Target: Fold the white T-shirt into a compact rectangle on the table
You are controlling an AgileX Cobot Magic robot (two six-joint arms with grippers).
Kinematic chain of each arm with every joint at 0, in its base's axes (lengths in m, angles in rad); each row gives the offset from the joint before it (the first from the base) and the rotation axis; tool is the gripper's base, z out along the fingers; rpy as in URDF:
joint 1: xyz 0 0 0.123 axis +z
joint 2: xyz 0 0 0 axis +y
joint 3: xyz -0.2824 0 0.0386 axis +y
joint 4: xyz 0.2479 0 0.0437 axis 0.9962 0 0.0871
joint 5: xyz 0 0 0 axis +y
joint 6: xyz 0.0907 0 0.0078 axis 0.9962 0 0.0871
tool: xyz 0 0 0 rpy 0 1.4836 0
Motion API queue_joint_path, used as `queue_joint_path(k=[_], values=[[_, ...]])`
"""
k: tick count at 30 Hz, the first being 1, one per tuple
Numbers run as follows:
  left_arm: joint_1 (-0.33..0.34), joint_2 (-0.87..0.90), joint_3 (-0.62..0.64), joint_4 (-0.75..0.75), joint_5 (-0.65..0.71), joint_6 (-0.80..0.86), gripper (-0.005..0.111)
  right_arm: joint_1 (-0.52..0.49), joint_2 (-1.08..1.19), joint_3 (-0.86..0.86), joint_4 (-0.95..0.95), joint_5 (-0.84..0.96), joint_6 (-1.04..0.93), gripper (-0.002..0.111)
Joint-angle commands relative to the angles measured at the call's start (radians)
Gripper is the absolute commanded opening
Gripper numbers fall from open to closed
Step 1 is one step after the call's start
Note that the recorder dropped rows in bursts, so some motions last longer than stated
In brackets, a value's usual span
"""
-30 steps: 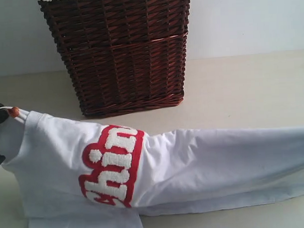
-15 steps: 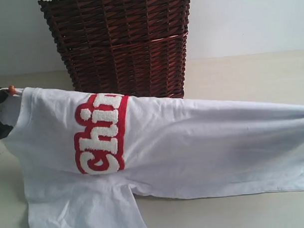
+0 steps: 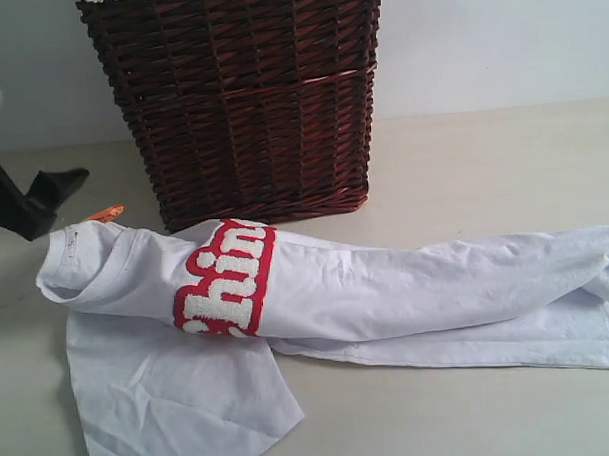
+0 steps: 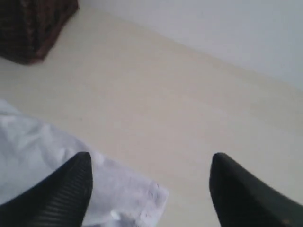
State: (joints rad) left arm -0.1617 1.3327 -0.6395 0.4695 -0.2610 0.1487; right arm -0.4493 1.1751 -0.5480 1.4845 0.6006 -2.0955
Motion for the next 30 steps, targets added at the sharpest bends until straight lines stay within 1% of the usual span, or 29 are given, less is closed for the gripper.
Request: queue_joint_path(k=[1, 2, 3, 4, 5, 6, 7, 8, 9, 10, 11, 12, 13, 14, 15, 16, 19, 21, 23, 26, 30], values=[[-0.023, -0.222, -0.001, -0.011, 0.075, -0.089, 0.079, -0.004, -0.08, -0.046, -0.223, 0.269, 0.181, 0.036], [-0.039, -0.263, -0.001, -0.011, 0.196, -0.173, 0.061, -0.004, -0.078, -0.041, -0.318, 0.291, 0.28, 0.025], [-0.046, -0.278, 0.001, -0.024, 0.399, -0.297, 0.033, -0.004, -0.058, -0.022, -0.445, 0.276, 0.366, 0.009], [-0.046, -0.279, 0.011, -0.064, 0.536, -0.376, 0.011, -0.004, -0.036, -0.005, -0.543, 0.242, 0.386, 0.0], [-0.046, -0.277, 0.028, -0.078, 0.583, -0.372, 0.001, -0.004, -0.016, 0.007, -0.62, 0.203, 0.402, 0.0], [-0.046, -0.272, 0.061, -0.081, 0.62, -0.325, 0.0, -0.004, 0.018, 0.018, -0.749, 0.144, 0.403, 0.0], [-0.02, -0.31, 0.071, -0.086, 0.587, -0.26, 0.0, -0.004, 0.027, 0.02, -0.849, 0.135, 0.403, 0.0], [0.001, -0.351, 0.071, -0.093, 0.549, -0.256, 0.0, -0.004, 0.018, 0.02, -0.866, 0.135, 0.403, 0.0], [0.045, -0.456, 0.071, -0.141, 0.468, -0.283, 0.0, -0.004, -0.015, 0.02, -0.851, 0.137, 0.412, 0.0], [0.068, -0.509, 0.071, -0.191, 0.451, -0.31, 0.0, -0.004, -0.033, 0.02, -0.828, 0.137, 0.425, 0.0], [0.098, -0.6, 0.073, -0.283, 0.485, -0.352, 0.0, -0.004, -0.088, 0.02, -0.728, 0.137, 0.47, 0.0], [0.105, -0.647, 0.073, -0.331, 0.534, -0.366, 0.0, -0.004, -0.113, 0.02, -0.69, 0.134, 0.49, 0.0], [0.105, -0.725, 0.081, -0.382, 0.647, -0.364, 0.0, -0.004, -0.186, 0.02, -0.591, 0.134, 0.513, 0.0], [0.103, -0.766, 0.094, -0.381, 0.704, -0.364, 0.0, -0.004, -0.228, 0.02, -0.548, 0.134, 0.513, 0.0], [0.103, -0.848, 0.133, -0.381, 0.781, -0.357, 0.0, -0.004, -0.318, 0.02, -0.485, 0.128, 0.513, 0.0], [0.103, -0.881, 0.155, -0.381, 0.801, -0.35, 0.0, -0.004, -0.356, 0.02, -0.469, 0.124, 0.521, 0.0], [0.103, -0.994, 0.256, -0.381, 0.806, -0.307, 0.0, -0.004, -0.49, 0.02, -0.465, 0.122, 0.582, 0.0], [0.103, -1.064, 0.314, -0.381, 0.752, -0.295, 0.0, -0.004, -0.58, 0.02, -0.469, 0.127, 0.588, 0.0], [0.103, -1.117, 0.344, -0.39, 0.701, -0.323, 0.0, -0.004, -0.662, 0.02, -0.469, 0.139, 0.588, 0.0], [0.103, -1.171, 0.354, -0.374, 0.717, -0.313, 0.0, -0.004, -0.755, 0.02, -0.474, 0.171, 0.588, 0.0], [0.103, -1.2, 0.354, -0.374, 0.733, -0.313, 0.0, -0.004, -0.846, 0.02, -0.474, 0.219, 0.607, 0.0]])
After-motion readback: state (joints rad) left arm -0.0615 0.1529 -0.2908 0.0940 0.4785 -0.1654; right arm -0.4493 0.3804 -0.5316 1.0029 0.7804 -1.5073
